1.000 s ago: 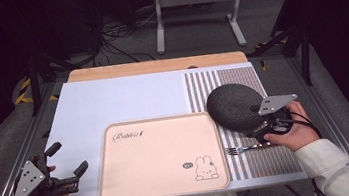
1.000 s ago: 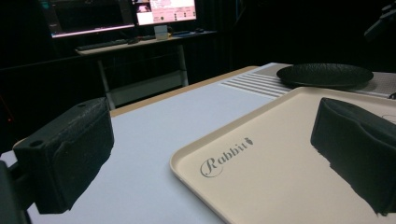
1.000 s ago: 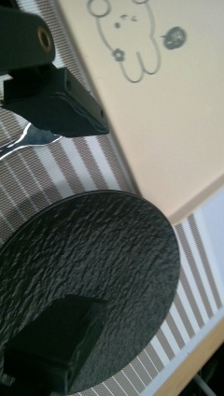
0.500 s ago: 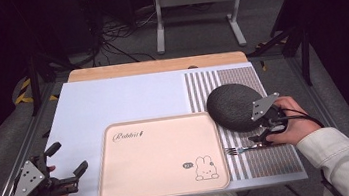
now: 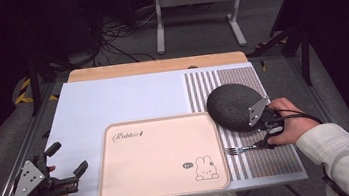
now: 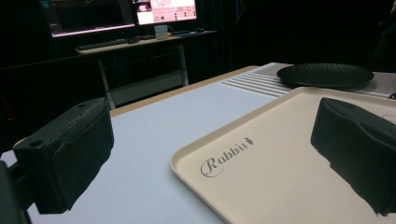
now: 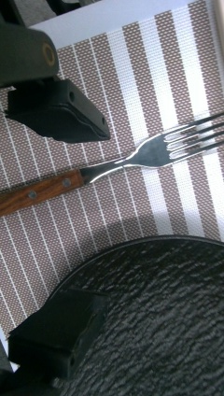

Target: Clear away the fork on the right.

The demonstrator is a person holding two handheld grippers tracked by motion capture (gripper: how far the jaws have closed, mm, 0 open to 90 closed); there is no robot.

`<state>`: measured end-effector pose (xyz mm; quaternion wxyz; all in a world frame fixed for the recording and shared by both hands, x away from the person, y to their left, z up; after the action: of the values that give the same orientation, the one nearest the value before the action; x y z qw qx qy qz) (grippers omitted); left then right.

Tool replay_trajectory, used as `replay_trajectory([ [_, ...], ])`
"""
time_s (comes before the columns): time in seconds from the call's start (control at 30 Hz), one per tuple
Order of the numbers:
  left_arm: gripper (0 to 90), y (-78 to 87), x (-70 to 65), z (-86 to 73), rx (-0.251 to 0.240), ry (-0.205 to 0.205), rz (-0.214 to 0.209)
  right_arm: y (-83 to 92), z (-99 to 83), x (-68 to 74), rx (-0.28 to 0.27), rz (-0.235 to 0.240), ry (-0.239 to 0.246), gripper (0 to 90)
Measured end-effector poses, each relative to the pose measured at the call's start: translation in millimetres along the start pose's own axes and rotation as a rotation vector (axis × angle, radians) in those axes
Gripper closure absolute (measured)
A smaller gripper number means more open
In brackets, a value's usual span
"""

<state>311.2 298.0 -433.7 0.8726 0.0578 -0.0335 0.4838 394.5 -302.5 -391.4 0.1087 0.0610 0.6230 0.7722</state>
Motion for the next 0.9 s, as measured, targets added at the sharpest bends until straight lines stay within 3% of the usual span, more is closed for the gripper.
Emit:
replay_trajectory([
  [0.33, 0.0, -0.1, 0.0, -0.1, 0.000, 0.000, 0.003, -5.4, -1.8, 0.2, 0.084, 0.034, 0.010, 19.9],
  [0.4, 0.0, -0.1, -0.1, 0.0, 0.000, -0.001, 0.003, -8.8, -2.3, 1.2, 0.122, 0.044, 0.014, 20.0],
  [0.67, 0.0, -0.1, 0.1, -0.2, 0.000, 0.001, 0.000, -15.6, -2.2, 2.0, 0.088, 0.065, 0.018, 25.8],
  [0.9, 0.0, -0.2, -0.1, -0.1, 0.003, -0.002, 0.003, -24.0, -6.2, 3.4, 0.098, 0.099, 0.021, 40.4],
])
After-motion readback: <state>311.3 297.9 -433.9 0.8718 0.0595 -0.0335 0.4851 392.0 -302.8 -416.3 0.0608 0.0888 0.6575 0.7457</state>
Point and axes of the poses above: each handheld gripper's, and its own axes: y roughly backward along the jaws, z roughly out of its top, x roughly to its left, the point moved 2 cm from there along -y, roughly forward along the jaws, and after that the axes turned 7 degrees about z, right-handed, at the moved point
